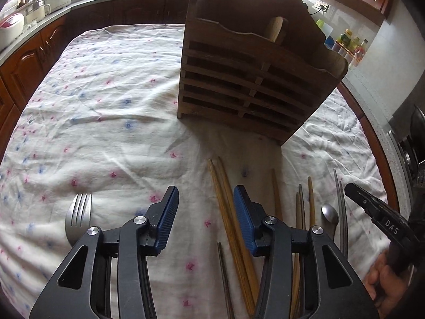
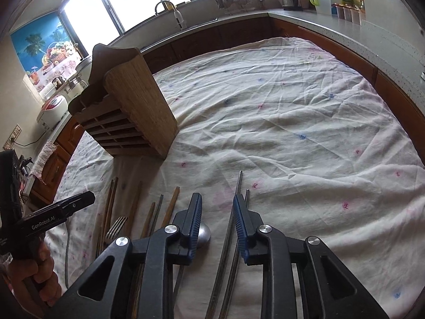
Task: Organize utensils
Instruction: 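Close the left tool on a wooden chopstick while the right tool grasps a metal chopstick, then lift both chopsticks and lower them into the wooden caddy with both tools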
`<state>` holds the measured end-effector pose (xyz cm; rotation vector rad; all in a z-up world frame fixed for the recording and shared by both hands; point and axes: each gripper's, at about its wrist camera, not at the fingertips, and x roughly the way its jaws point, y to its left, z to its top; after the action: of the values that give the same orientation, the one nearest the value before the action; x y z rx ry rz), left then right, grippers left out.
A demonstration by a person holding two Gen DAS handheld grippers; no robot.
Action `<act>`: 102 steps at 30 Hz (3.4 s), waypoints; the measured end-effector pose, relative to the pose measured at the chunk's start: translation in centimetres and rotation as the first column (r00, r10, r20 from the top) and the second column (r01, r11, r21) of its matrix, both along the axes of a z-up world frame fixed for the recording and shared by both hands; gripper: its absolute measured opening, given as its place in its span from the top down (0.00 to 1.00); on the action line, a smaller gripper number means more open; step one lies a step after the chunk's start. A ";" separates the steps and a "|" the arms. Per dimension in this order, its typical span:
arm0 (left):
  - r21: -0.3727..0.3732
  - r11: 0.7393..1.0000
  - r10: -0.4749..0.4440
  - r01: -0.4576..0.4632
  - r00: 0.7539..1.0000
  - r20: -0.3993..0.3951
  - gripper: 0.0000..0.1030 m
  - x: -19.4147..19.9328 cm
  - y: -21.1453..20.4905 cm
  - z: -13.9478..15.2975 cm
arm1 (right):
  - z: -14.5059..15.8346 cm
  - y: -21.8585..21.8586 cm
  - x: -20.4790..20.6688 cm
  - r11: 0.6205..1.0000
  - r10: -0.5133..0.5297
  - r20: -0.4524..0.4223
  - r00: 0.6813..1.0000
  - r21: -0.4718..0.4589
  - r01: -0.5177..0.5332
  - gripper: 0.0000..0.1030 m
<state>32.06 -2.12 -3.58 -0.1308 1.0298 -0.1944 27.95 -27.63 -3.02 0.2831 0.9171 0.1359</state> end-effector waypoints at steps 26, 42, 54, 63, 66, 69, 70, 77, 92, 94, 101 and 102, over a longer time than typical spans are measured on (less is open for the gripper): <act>0.026 0.992 -0.119 0.119 0.992 -0.029 0.95 2.2 -3.1 -1.3 | -2.1 0.8 2.8 0.997 0.034 -0.048 0.998 -0.061 -0.037 0.95; -0.100 0.987 -0.111 0.125 0.985 0.131 0.96 -3.2 -0.4 7.0 | 4.8 0.6 -1.2 0.998 0.052 0.094 0.994 0.041 -0.056 0.96; -0.166 0.977 -0.090 0.135 0.963 0.255 0.96 -8.7 2.2 12.6 | 10.1 0.8 -5.3 0.997 0.046 0.212 0.976 0.058 -0.060 0.96; -0.180 0.974 -0.074 0.136 0.946 0.315 0.96 -10.5 3.5 14.9 | 13.3 1.5 -7.3 0.996 0.053 0.283 0.958 0.048 -0.069 0.96; -0.182 0.974 -0.066 0.135 0.938 0.339 0.96 -11.0 3.9 15.8 | 14.2 1.9 -7.6 0.996 0.058 0.306 0.950 0.047 -0.076 0.96; -0.183 0.974 -0.055 0.130 0.929 0.367 0.96 -11.0 4.3 16.8 | 15.2 2.1 -7.5 0.996 0.060 0.328 0.943 0.049 -0.081 0.96; -0.183 0.975 -0.051 0.128 0.925 0.376 0.96 -11.0 4.4 17.1 | 15.5 2.2 -7.3 0.995 0.061 0.336 0.940 0.049 -0.082 0.96; -0.183 0.977 -0.020 0.111 0.899 0.438 0.96 -10.0 5.4 19.6 | 18.0 2.6 -5.8 0.995 0.060 0.399 0.915 0.045 -0.085 0.96; -0.186 0.981 0.062 0.062 0.804 0.591 0.96 -3.8 6.9 25.8 | 22.8 3.4 0.7 0.994 0.014 0.518 0.855 0.082 -0.066 0.96; -0.183 0.982 0.073 0.050 0.790 0.609 0.96 -2.5 6.9 26.5 | 23.5 3.4 1.8 0.994 -0.002 0.537 0.843 0.090 -0.055 0.96; -0.198 0.980 0.129 -0.004 0.771 0.624 0.96 3.1 6.6 25.6 | 23.7 3.6 6.0 0.994 -0.035 0.582 0.812 0.105 -0.032 0.96; -0.200 0.980 0.137 -0.013 0.771 0.622 0.96 3.8 6.5 25.1 | 23.4 3.8 6.5 0.995 -0.040 0.590 0.806 0.100 -0.023 0.96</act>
<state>35.89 4.41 21.55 -0.2564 0.3207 -0.2397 34.42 -23.88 20.34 0.3148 0.2806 0.2484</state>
